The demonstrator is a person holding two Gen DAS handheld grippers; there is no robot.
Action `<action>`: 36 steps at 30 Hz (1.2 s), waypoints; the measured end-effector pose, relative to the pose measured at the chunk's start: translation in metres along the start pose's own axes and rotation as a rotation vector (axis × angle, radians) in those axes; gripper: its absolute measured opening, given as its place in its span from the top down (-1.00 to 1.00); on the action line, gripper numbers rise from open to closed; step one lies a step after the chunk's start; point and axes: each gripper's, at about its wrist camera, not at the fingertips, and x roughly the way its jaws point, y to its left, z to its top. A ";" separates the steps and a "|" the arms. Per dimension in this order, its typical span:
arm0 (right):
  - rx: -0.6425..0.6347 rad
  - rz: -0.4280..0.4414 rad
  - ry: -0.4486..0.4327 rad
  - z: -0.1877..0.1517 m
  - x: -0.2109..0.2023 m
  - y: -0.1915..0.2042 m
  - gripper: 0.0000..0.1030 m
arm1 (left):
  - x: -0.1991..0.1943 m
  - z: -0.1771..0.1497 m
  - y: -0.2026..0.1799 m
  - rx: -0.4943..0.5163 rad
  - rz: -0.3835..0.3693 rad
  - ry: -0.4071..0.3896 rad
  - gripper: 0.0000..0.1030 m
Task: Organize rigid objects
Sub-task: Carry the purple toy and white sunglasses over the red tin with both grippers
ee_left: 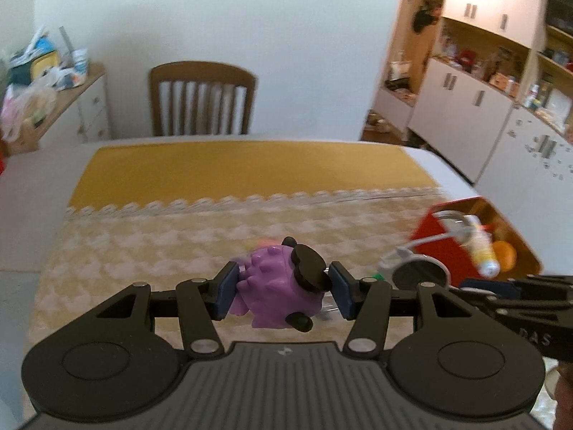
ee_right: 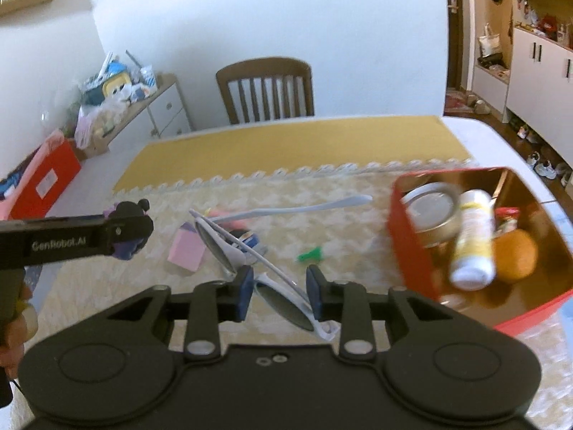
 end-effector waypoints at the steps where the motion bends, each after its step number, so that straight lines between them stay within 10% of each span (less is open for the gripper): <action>1: 0.003 -0.004 -0.007 0.002 -0.005 -0.006 0.40 | -0.002 0.002 -0.008 0.006 -0.013 -0.004 -0.05; 20: 0.086 -0.098 -0.014 0.012 -0.043 -0.143 0.40 | 0.027 0.008 -0.184 0.178 -0.206 0.034 -0.05; 36: 0.070 -0.103 0.064 0.038 0.004 -0.208 0.40 | 0.083 -0.007 -0.258 0.232 -0.186 0.170 -0.05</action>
